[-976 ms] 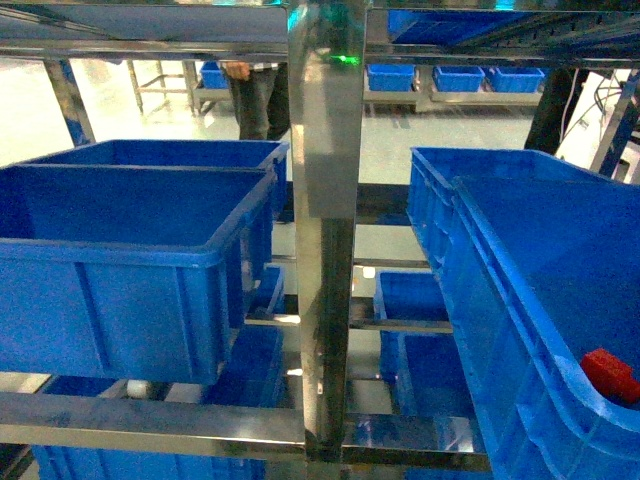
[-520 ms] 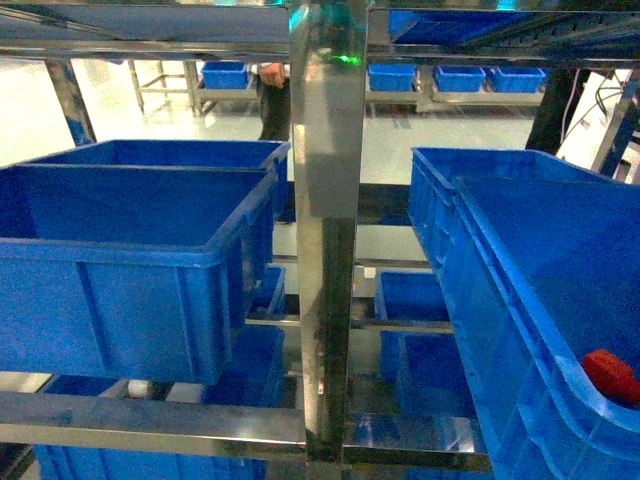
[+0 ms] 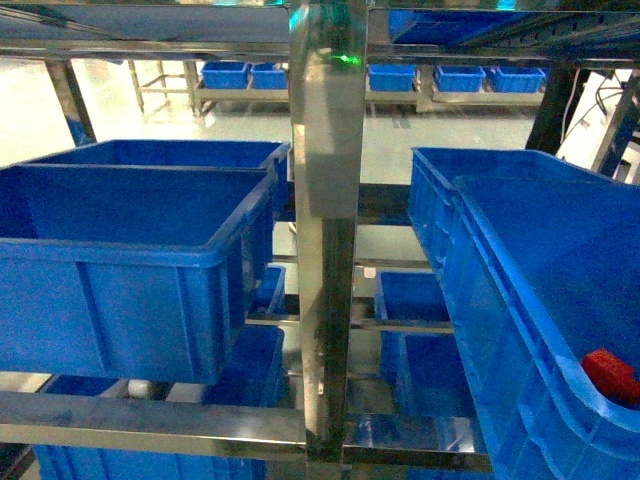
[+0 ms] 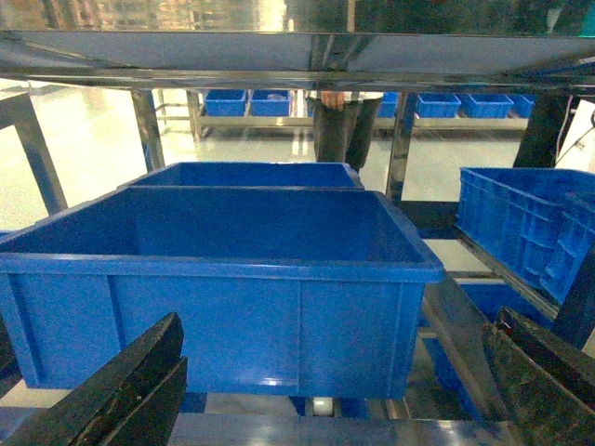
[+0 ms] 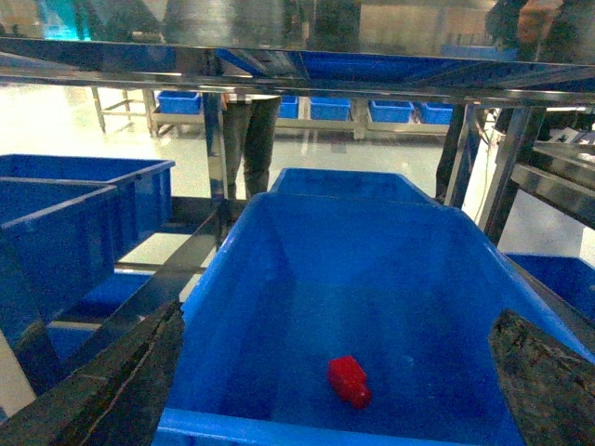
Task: Pick red block from blue box to shelf
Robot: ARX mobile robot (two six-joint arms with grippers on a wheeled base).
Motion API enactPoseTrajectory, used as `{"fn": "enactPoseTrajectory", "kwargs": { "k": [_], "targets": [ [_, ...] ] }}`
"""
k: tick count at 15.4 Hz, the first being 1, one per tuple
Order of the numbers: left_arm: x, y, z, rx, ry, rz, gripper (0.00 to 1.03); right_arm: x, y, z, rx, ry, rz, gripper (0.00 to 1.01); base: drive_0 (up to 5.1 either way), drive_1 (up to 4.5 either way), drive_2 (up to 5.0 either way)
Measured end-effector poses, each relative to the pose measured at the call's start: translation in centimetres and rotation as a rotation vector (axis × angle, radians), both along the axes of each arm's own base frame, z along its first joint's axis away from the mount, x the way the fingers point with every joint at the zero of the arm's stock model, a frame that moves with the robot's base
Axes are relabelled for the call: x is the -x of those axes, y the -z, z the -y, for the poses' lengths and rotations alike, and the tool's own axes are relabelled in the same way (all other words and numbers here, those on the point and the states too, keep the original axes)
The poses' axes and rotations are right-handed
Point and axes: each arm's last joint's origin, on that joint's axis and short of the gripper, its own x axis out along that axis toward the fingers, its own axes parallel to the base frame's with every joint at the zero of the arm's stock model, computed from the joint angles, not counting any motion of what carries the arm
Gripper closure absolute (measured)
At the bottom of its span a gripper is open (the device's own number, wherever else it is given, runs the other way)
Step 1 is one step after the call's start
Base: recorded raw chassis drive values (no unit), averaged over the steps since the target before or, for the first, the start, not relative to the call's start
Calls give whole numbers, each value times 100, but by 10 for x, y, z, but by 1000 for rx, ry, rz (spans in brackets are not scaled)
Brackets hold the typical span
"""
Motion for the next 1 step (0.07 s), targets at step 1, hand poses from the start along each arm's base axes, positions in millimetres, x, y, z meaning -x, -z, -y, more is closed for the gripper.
{"fn": "enactPoseTrajectory", "kwargs": {
  "k": [1],
  "targets": [
    [0, 0, 0, 0, 0, 0, 5, 0, 0, 0, 0, 0, 0, 3, 0, 0, 0]
  ]
}}
